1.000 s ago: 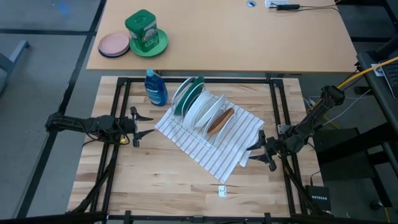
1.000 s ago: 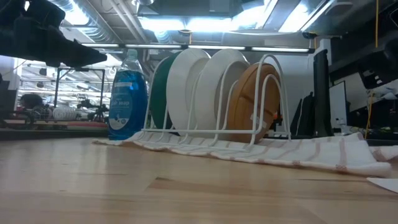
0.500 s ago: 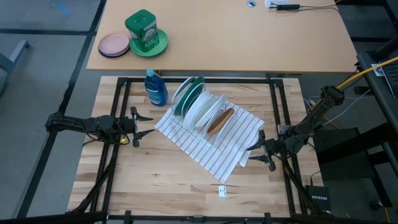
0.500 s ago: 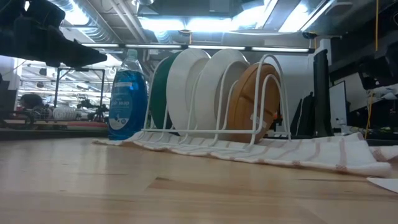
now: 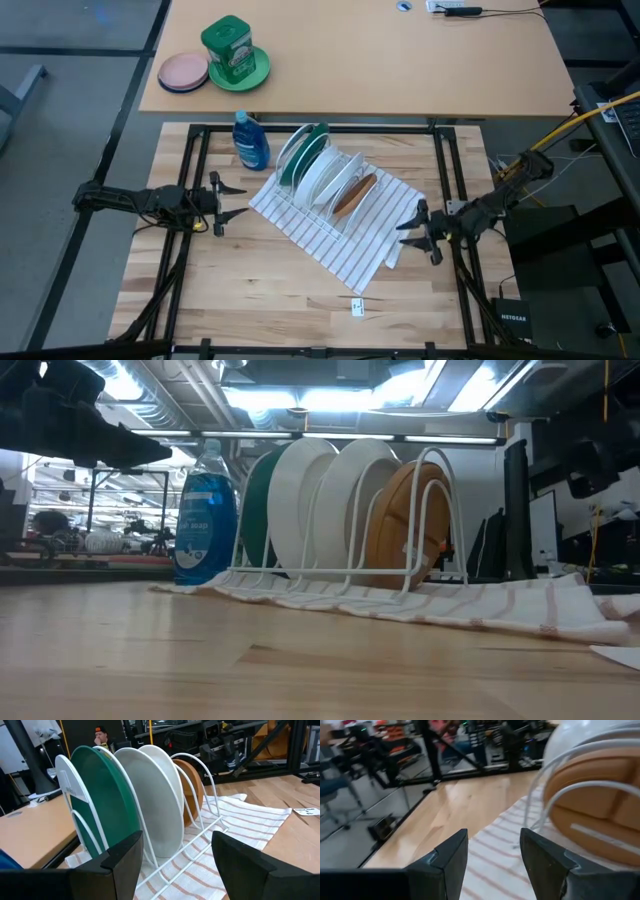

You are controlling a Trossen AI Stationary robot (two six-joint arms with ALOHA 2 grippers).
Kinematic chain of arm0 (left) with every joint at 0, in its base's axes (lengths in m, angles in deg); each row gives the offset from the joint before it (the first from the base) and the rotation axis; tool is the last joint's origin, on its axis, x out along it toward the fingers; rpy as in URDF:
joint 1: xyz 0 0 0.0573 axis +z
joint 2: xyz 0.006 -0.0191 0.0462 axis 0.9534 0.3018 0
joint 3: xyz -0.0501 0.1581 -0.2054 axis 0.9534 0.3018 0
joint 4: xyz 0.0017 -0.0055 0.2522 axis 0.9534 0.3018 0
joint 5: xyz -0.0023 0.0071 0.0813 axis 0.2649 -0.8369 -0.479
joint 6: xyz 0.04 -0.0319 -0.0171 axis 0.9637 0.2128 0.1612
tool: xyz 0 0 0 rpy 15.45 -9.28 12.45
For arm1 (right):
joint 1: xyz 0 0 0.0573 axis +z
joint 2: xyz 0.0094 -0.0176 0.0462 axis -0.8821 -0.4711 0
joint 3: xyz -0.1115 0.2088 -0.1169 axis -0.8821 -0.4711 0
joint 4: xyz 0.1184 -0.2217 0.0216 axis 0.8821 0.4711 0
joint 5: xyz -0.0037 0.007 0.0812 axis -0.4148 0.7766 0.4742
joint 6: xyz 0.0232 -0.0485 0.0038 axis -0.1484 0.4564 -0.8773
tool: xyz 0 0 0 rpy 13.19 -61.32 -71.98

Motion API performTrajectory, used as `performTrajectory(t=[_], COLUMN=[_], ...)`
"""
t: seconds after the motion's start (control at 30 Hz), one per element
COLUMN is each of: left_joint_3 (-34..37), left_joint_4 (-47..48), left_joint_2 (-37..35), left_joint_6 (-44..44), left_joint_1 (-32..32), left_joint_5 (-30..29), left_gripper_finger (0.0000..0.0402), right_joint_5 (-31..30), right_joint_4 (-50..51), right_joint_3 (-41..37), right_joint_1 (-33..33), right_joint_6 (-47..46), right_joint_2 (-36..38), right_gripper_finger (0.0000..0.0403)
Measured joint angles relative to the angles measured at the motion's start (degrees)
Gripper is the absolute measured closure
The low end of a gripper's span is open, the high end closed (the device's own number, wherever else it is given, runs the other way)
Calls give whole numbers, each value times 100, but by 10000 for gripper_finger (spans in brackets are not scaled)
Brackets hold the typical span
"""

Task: Sort dishes
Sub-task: Return to Home Position

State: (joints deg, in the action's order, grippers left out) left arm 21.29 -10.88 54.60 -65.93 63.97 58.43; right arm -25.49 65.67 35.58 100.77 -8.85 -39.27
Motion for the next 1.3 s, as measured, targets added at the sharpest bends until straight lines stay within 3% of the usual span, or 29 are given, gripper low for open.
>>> performTrajectory(t=[0.63,0.9,1.3], left_joint_3=[2,2,2], left_joint_4=[0,0,0], left_joint_2=[0,0,0], left_joint_6=[-2,0,-2], left_joint_1=[0,-2,-2], left_joint_5=[-1,-2,-2], left_gripper_finger=[176,176,176], right_joint_5=[14,-4,-6], right_joint_4=[13,20,-51], right_joint_3=[0,-2,-2], right_joint_1=[-1400,-1457,-1454], right_joint_6=[-1,0,0], right_joint_2=[795,1278,1288], right_gripper_finger=[220,220,220])
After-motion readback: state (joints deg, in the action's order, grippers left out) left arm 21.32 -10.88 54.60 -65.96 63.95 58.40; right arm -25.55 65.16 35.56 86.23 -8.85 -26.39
